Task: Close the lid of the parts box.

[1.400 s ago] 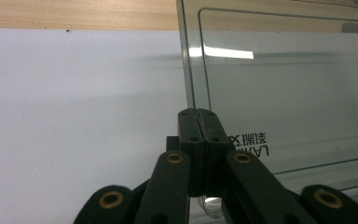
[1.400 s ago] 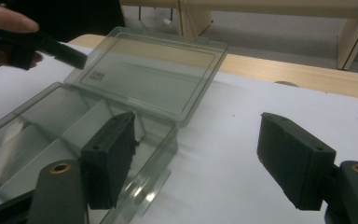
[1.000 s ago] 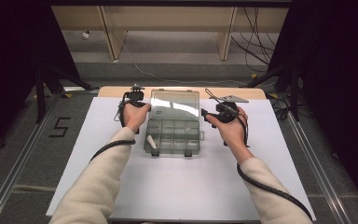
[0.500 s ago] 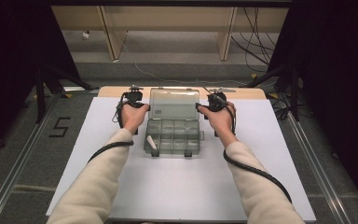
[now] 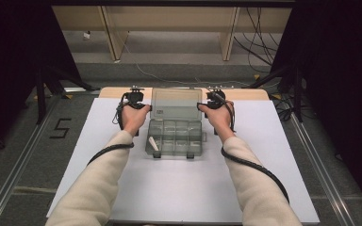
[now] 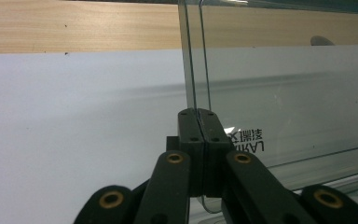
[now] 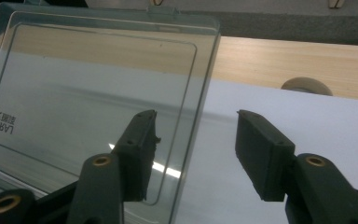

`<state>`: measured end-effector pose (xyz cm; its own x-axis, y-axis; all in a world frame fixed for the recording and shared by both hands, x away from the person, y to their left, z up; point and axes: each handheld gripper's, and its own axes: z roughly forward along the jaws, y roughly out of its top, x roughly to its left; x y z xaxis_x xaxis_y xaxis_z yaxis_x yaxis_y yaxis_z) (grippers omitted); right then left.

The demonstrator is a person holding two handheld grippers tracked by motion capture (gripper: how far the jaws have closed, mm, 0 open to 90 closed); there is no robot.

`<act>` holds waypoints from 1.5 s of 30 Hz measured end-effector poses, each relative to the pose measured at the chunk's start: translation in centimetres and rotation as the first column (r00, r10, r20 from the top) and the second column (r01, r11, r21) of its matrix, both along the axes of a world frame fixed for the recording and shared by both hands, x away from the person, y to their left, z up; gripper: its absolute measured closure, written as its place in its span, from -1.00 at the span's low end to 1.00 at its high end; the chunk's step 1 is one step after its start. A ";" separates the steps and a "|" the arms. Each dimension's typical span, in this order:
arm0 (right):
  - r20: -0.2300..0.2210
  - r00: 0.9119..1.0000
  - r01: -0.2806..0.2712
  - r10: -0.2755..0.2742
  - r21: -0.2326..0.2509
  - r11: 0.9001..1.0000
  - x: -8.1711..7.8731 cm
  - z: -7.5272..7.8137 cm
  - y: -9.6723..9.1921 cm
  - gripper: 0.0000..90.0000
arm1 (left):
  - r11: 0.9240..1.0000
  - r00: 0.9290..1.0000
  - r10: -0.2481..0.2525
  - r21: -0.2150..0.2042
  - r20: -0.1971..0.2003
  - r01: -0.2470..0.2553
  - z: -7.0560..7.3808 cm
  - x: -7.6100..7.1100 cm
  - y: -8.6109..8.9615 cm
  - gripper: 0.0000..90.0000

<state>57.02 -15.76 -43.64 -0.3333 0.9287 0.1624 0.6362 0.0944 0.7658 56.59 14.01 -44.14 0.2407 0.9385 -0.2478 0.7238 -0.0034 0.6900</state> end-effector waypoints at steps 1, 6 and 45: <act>-0.005 1.000 0.002 -0.002 0.002 1.000 0.0 0.0 0.1 0.10 | 1.000 1.000 0.008 -0.005 0.002 -0.008 0.0 0.0 -0.1 0.98; -0.001 1.000 0.000 0.000 -0.004 1.000 0.4 0.0 0.2 0.16 | 1.000 1.000 -0.017 0.010 0.008 0.017 0.2 -0.2 0.2 0.98; -0.104 0.977 0.191 -0.186 0.049 0.980 0.0 -0.3 1.4 0.96 | 0.997 0.997 -0.060 0.041 0.052 0.057 0.2 -0.7 0.0 0.99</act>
